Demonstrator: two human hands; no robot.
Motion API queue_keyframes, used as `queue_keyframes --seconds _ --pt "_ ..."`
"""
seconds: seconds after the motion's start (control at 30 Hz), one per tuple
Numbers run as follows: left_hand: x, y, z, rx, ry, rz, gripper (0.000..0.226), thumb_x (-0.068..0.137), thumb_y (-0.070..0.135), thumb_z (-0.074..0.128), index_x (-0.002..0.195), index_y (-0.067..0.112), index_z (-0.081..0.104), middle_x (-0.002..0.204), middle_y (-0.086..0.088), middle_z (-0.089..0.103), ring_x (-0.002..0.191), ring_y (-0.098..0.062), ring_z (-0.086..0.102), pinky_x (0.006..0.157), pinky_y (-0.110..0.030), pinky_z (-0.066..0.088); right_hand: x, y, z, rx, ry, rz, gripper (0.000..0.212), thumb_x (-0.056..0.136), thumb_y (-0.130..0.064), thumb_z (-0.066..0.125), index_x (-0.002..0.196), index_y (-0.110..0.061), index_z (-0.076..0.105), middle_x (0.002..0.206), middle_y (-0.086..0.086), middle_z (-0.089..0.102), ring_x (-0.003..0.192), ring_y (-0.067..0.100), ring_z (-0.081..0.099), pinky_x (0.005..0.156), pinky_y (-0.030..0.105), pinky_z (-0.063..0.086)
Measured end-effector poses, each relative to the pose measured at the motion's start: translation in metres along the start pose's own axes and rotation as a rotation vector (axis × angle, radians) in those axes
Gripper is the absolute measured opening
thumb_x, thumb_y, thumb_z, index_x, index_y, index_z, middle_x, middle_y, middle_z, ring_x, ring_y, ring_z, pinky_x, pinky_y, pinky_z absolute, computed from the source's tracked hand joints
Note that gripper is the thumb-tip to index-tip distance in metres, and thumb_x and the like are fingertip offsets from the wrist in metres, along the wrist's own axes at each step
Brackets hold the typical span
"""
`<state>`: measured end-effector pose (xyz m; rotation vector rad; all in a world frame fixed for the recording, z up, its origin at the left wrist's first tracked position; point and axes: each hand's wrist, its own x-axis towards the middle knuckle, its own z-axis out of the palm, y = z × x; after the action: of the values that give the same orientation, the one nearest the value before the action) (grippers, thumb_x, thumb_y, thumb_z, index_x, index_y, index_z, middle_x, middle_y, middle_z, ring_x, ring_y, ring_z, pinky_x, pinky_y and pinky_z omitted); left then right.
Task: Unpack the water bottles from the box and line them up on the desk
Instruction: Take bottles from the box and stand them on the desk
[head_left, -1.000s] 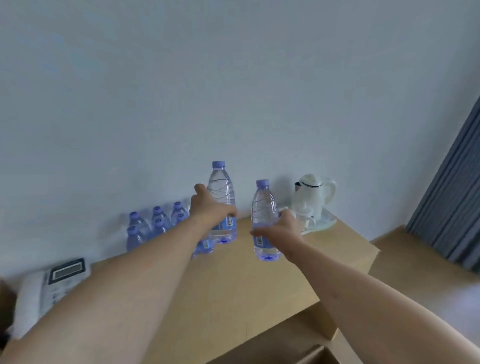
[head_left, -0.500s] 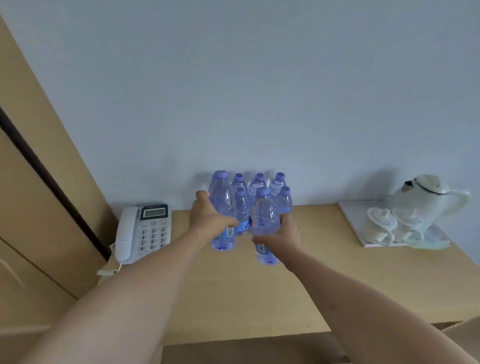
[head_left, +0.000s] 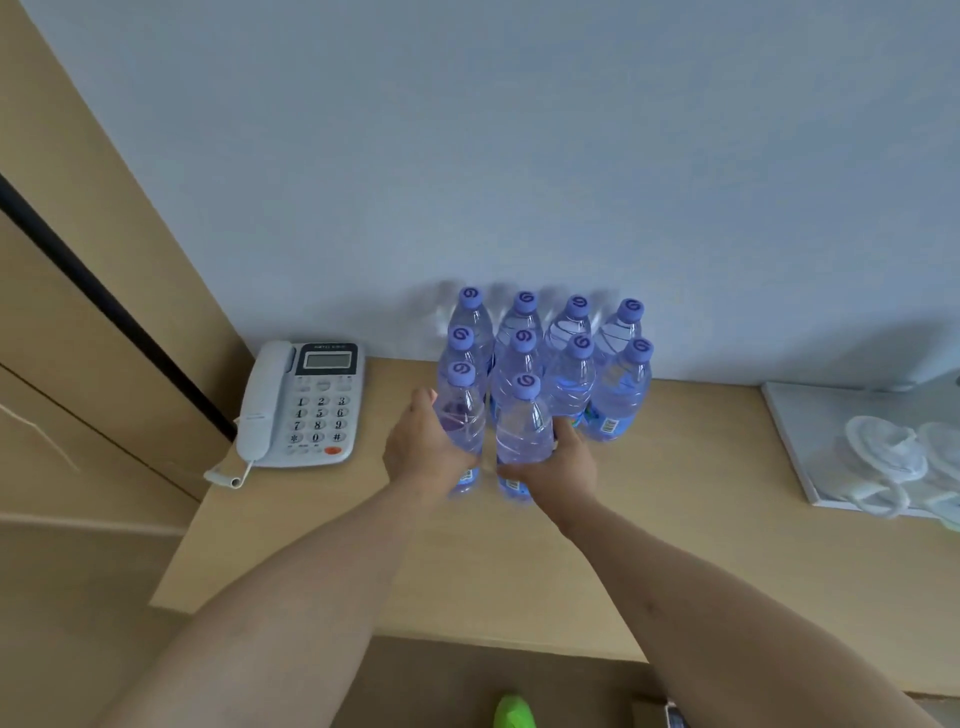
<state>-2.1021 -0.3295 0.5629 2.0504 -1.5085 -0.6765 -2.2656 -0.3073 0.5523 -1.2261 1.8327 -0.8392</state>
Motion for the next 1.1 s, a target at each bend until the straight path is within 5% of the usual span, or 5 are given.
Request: queue_keyframes --seconds 0.2,0.37,0.57,0.93,1.1 --pt "0.010 -0.003 0.016 -0.137 0.084 0.018 0.081 0.051 0.039 0.088 0.116 0.019 0.044 0.101 0.007 0.062 0.087 -0.021 0.063 0.064 -0.028 0.039 0.017 0.002 0.014 0.038 0.018 -0.013 0.061 0.048 -0.017 0.087 0.102 -0.023 0.059 0.107 -0.004 0.055 0.094 0.014 0.053 0.075 0.030 0.048" --pt "0.012 -0.003 0.023 -0.172 0.076 0.068 0.093 0.039 0.043 0.092 0.115 0.019 0.045 0.103 0.005 0.058 0.087 -0.019 0.057 0.066 -0.029 0.039 0.031 0.003 0.022 -0.037 0.045 -0.046 0.062 0.048 -0.020 0.085 0.102 -0.022 0.054 0.101 -0.007 0.052 0.094 0.013 0.045 0.064 0.018 0.033" --pt "0.016 -0.008 0.019 -0.136 0.015 0.084 0.092 0.038 0.031 0.094 0.115 0.019 0.043 0.107 0.002 0.056 0.094 -0.023 0.058 0.069 -0.030 0.042 0.039 0.011 0.023 -0.116 -0.006 -0.072 0.080 0.043 -0.029 0.091 0.111 -0.019 0.050 0.110 -0.002 0.047 0.097 0.012 0.041 0.082 0.027 0.039" --pt "0.006 0.003 -0.022 -0.113 -0.054 0.194 0.072 0.058 0.041 0.083 0.118 0.029 0.045 0.115 0.005 0.057 0.105 -0.021 0.058 0.082 -0.039 0.052 0.017 -0.007 0.001 -0.240 -0.001 -0.013 0.091 0.052 -0.035 0.087 0.130 -0.026 0.039 0.114 -0.001 0.043 0.095 0.018 0.046 0.077 0.030 0.044" --pt "-0.004 0.024 -0.048 0.023 -0.036 0.250 0.076 0.065 0.041 0.074 0.133 0.030 0.041 0.129 -0.002 0.052 0.120 -0.028 0.049 0.095 -0.042 0.046 -0.010 -0.023 -0.030 -0.305 0.061 -0.083 0.099 0.057 -0.043 0.085 0.142 -0.032 0.034 0.128 -0.001 0.045 0.114 0.021 0.051 0.082 0.031 0.044"
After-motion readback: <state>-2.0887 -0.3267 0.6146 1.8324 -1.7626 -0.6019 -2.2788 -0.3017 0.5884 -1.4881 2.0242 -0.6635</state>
